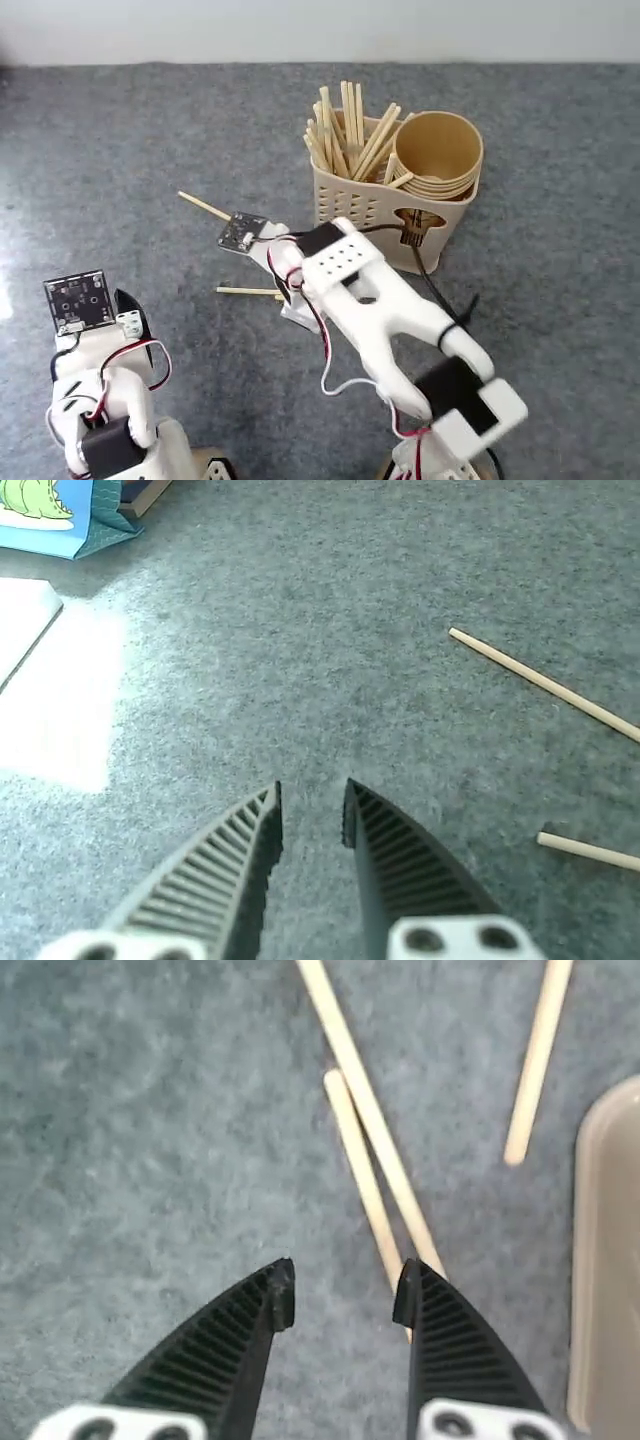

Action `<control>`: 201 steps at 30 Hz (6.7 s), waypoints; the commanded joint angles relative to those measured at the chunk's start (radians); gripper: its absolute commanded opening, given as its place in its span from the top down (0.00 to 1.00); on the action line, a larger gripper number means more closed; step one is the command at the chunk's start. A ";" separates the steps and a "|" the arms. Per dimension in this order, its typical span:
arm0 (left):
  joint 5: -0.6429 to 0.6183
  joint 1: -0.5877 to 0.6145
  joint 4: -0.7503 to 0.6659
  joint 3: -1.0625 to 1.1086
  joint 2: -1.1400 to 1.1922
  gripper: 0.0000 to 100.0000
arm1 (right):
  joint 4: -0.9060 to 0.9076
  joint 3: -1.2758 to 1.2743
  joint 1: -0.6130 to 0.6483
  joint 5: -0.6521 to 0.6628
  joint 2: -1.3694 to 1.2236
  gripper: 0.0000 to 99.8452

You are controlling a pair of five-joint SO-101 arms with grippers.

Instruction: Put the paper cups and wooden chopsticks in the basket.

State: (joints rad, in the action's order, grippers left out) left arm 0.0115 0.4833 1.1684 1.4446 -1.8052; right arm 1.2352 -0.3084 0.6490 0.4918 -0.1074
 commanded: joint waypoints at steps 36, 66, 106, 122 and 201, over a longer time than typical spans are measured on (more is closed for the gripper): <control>0.012 0.003 0.002 0.005 -0.011 0.90 | 0.096 0.368 -0.013 0.011 -0.205 0.99; 0.012 0.003 0.002 0.007 -0.011 0.90 | -0.061 0.862 -0.113 -0.152 0.516 0.99; 0.052 0.003 -0.011 0.018 -0.011 0.90 | -0.182 0.856 -0.410 -0.457 -0.096 0.99; 0.052 0.003 -0.018 0.019 -0.011 0.90 | 0.278 0.856 -0.349 -0.456 0.260 0.74; 0.023 -0.298 -0.112 -0.670 0.953 0.90 | -0.403 -1.102 -0.727 -0.816 1.161 0.99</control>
State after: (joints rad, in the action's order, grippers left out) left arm 0.0729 0.1918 1.0748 0.9306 -1.0380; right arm 0.8531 -1.4085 -0.0414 -0.3107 1.0249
